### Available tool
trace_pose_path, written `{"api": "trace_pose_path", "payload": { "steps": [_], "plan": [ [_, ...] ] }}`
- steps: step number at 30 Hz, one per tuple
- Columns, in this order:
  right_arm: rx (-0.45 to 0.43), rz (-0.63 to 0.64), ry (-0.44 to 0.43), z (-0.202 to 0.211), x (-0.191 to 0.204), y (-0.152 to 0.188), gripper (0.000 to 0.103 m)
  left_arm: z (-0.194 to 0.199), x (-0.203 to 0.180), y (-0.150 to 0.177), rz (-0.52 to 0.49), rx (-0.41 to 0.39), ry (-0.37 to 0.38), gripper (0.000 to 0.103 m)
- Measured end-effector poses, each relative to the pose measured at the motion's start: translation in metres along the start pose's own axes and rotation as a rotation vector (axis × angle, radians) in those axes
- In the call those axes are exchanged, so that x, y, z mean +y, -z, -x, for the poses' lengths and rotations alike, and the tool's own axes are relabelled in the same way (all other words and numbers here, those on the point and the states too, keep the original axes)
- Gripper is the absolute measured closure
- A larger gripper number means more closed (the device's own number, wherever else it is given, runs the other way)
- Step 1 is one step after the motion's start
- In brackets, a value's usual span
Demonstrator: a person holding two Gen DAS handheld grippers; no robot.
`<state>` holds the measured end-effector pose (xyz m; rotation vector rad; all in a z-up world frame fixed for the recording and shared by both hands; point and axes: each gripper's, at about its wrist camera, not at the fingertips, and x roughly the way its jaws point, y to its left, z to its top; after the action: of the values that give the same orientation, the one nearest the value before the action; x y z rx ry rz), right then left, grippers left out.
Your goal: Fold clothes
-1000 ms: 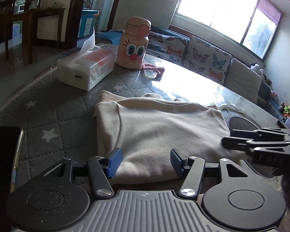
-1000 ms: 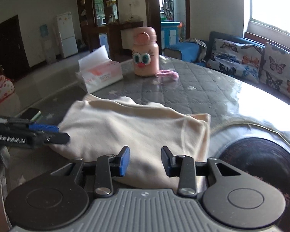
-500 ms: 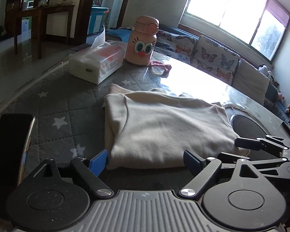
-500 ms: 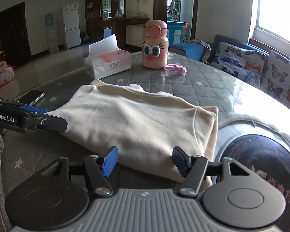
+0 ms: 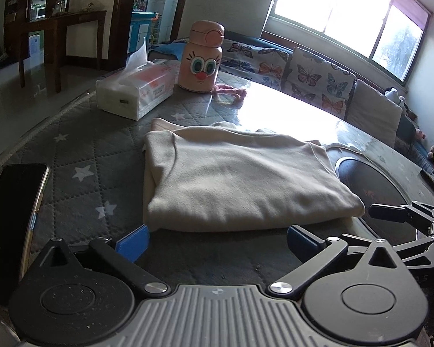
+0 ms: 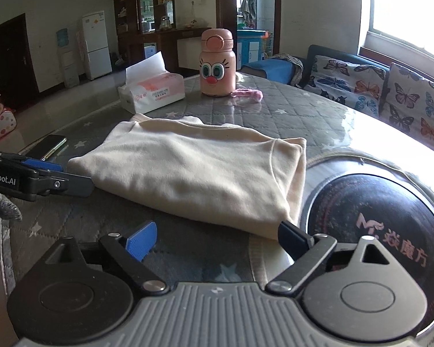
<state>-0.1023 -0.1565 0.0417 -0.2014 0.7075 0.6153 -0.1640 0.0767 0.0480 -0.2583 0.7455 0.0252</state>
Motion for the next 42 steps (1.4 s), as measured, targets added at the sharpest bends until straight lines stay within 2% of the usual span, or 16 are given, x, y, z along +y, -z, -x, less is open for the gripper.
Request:
{"api": "trace_pose_path", "payload": {
  "steps": [5, 16, 30, 42],
  "plan": [
    [-0.009, -0.012, 0.01, 0.008, -0.001, 0.005, 0.004, 0.002, -0.007, 0.003, -0.009, 0.001, 0.003, 0.0],
    [-0.022, -0.02, 0.025, 0.019, 0.0, 0.012, 0.0, 0.006, -0.019, 0.007, -0.025, -0.014, 0.031, 0.0],
    [-0.02, -0.044, 0.036, 0.024, -0.002, 0.02, 0.0, 0.004, -0.027, 0.016, -0.059, 0.027, -0.051, 0.0],
    [-0.001, -0.08, 0.044, 0.023, -0.005, 0.029, 0.0, 0.004, -0.039, 0.022, -0.097, 0.034, -0.08, 0.0]
  ]
}}
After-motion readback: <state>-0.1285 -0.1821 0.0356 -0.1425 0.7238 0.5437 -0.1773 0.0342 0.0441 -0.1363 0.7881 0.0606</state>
